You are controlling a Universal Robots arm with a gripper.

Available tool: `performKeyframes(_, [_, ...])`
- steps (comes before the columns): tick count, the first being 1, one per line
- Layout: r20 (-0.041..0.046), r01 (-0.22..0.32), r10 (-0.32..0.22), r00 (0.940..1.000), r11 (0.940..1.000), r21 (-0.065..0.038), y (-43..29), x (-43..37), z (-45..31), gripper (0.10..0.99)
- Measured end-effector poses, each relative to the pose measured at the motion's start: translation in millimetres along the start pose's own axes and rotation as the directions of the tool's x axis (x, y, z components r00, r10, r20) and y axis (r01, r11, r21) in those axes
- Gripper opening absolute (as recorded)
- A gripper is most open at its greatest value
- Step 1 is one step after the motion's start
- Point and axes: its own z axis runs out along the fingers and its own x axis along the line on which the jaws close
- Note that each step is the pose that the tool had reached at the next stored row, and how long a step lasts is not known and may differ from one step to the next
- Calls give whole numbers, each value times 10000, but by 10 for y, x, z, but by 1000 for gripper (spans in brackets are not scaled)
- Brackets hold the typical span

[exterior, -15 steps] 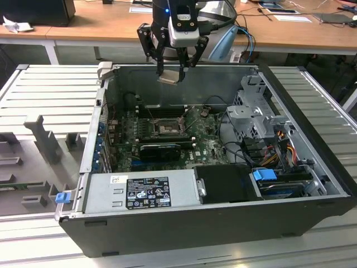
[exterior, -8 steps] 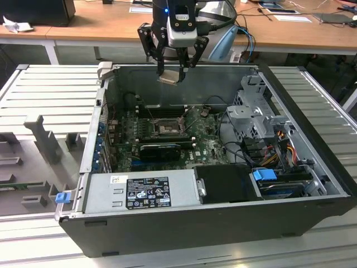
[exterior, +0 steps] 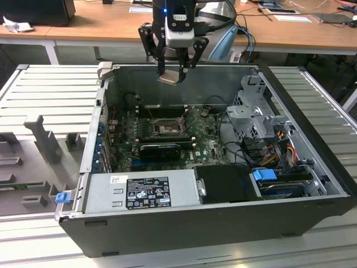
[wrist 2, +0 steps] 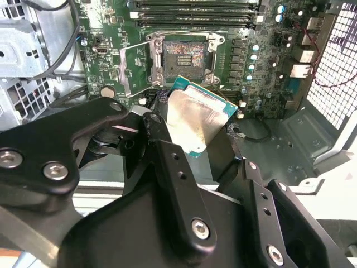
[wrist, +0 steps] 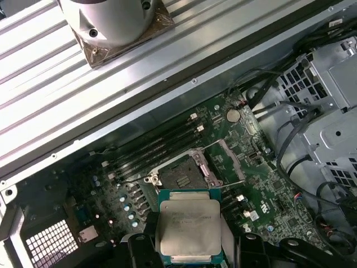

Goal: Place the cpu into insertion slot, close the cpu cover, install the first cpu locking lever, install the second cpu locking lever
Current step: 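Place the cpu into insertion slot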

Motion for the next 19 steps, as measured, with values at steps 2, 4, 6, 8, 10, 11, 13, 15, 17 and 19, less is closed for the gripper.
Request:
performKeyframes(2, [24,-265,265,9996,9996,-5,0,0,1,525])
performKeyframes(4, [46,-511,511,9987,9987,-11,0,0,2,525])
performKeyframes(6, [60,-675,675,9977,9977,-15,0,0,2,525])
performKeyframes(8, [74,-826,826,9966,9966,-19,0,0,3,525])
performKeyframes(10, [84,-954,955,9954,9954,-22,0,0,3,525])
performKeyframes(11, [89,-1014,1014,9948,9948,-24,0,0,3,525])
performKeyframes(13, [102,-1155,1156,9932,9933,-29,0,0,5,525])
performKeyframes(15, [117,-1322,1322,9911,9912,-35,-1,0,6,525])
performKeyframes(17, [128,-1450,1451,9893,9894,-38,-1,0,7,525])
performKeyframes(19, [141,-1606,1606,9869,9870,-43,-1,0,8,525])
